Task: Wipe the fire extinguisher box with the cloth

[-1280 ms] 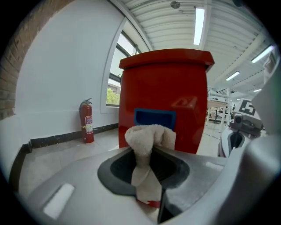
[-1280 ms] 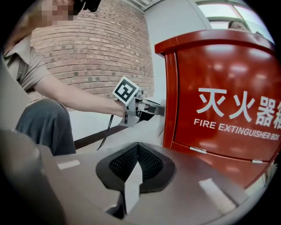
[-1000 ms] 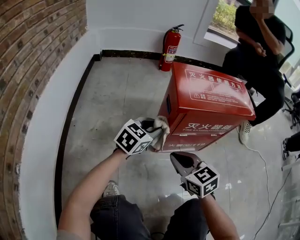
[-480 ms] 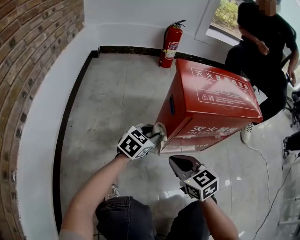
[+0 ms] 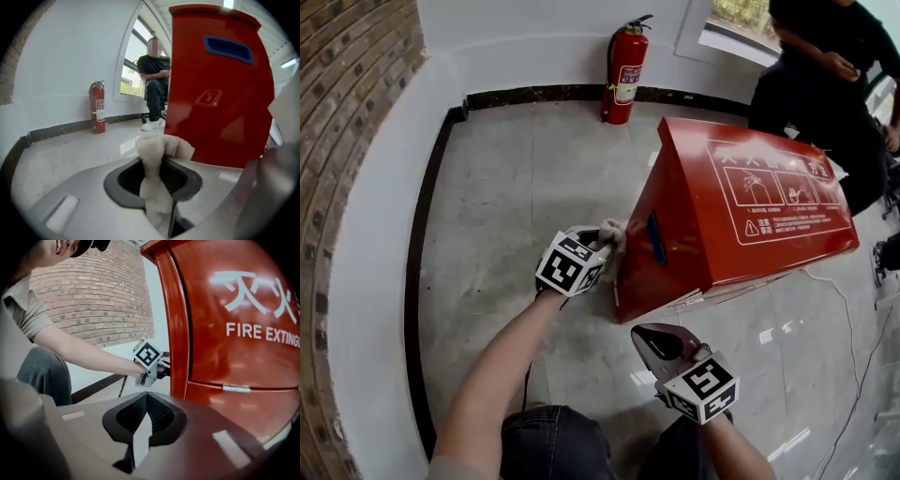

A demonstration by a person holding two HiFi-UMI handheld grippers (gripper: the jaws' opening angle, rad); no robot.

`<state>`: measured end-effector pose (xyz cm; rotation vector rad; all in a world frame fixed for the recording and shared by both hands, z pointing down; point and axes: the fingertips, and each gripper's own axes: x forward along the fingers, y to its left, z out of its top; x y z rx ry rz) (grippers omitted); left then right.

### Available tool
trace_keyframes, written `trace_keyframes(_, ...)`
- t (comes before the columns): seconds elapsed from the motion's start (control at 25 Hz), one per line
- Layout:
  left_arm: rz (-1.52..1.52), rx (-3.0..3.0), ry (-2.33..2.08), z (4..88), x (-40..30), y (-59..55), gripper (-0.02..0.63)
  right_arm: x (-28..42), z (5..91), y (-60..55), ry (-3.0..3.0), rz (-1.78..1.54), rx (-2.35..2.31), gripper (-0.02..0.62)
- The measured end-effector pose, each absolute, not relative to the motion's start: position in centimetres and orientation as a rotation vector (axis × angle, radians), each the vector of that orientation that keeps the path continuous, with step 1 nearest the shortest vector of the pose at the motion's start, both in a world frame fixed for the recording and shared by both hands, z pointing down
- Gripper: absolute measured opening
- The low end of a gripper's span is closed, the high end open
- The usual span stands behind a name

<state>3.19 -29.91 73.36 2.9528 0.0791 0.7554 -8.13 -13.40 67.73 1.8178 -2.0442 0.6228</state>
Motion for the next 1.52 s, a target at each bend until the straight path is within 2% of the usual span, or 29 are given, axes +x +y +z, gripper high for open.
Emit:
trace_keyframes(0.4,0.885,2.821,0.026,82.9,4.9,-31.3,0.087,-7.4,71.1,-10.4,-1.958,0.751,1.811,0.025)
trace_keyframes(0.84,1.002,2.719,0.240,83.2,-1.5,-23.5,0.086,-9.0,69.7,-8.7,-2.036,0.732,1.740,0.025)
trace_keyframes(1.2,1.059,2.780,0.263,77.5,-5.9,-16.4,0.086,-8.8,67.2,-3.2,-2.082,0.692,1.692,0.025)
trace_keyframes(1.52,1.098,2.908,0.317,67.4,-9.2,-8.4,0.087,-6.0,63.6,2.6,-2.185,0.573,1.673,0.026)
